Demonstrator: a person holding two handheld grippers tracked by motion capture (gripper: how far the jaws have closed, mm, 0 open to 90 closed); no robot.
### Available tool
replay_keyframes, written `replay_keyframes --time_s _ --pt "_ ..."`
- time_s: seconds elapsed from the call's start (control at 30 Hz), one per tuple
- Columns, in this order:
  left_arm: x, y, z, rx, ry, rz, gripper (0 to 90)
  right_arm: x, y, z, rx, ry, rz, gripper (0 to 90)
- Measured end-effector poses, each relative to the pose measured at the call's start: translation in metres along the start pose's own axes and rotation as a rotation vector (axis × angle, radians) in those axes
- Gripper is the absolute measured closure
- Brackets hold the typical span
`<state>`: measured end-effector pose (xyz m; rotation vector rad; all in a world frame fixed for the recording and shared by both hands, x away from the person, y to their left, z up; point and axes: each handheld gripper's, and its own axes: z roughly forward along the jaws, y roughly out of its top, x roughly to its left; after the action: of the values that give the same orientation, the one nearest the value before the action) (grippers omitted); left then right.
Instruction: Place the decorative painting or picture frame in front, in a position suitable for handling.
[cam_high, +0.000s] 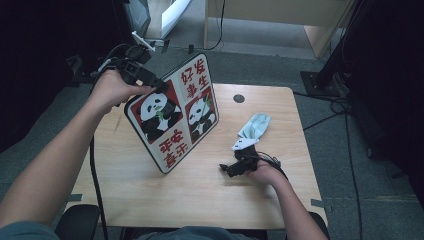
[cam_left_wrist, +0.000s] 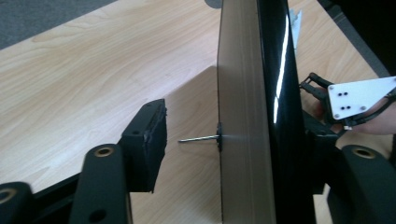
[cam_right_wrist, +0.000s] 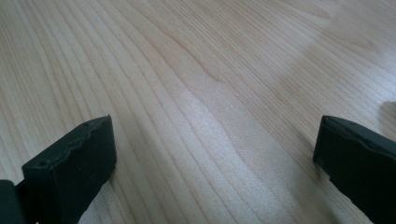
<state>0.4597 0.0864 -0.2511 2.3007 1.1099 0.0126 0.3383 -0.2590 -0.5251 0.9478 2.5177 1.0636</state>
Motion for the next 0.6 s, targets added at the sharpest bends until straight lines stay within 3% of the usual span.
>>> replay_keyframes --time_s 0.07,0.17,0.2,0.27,0.4,0.5,0.6 --pt "0.0002 0.0002 0.0002 0.003 0.002 -0.002 34.9 -0.0001 0.0000 0.0001 -0.001 0.000 -0.001 0.0" --pt "0.0013 0.0009 0.0002 0.020 -0.034 -0.021 36.4 0.0000 0.0000 0.0000 0.000 0.000 0.000 0.0" --pt "0.0031 0.0013 0.0009 0.044 -0.068 -0.037 35.0 -0.0001 0.0000 0.0000 0.000 0.000 -0.001 0.0" --pt "0.0031 0.0012 0.0008 0.046 -0.071 -0.043 35.2 0.0000 0.0000 0.0000 0.000 0.000 0.000 0.0" --pt "0.0036 0.0003 0.0000 0.033 -0.038 -0.033 33.1 -0.0001 0.0000 0.0001 -0.001 0.000 -0.002 0.0" --pt "0.0006 -0.0003 -0.0007 0.013 0.010 -0.003 32.7 0.0000 0.0000 0.0000 0.000 0.000 -0.002 0.0" --pt "-0.0001 -0.0002 -0.0005 0.007 0.017 0.003 31.6 0.0000 0.0000 0.0000 0.000 0.000 -0.002 0.0"
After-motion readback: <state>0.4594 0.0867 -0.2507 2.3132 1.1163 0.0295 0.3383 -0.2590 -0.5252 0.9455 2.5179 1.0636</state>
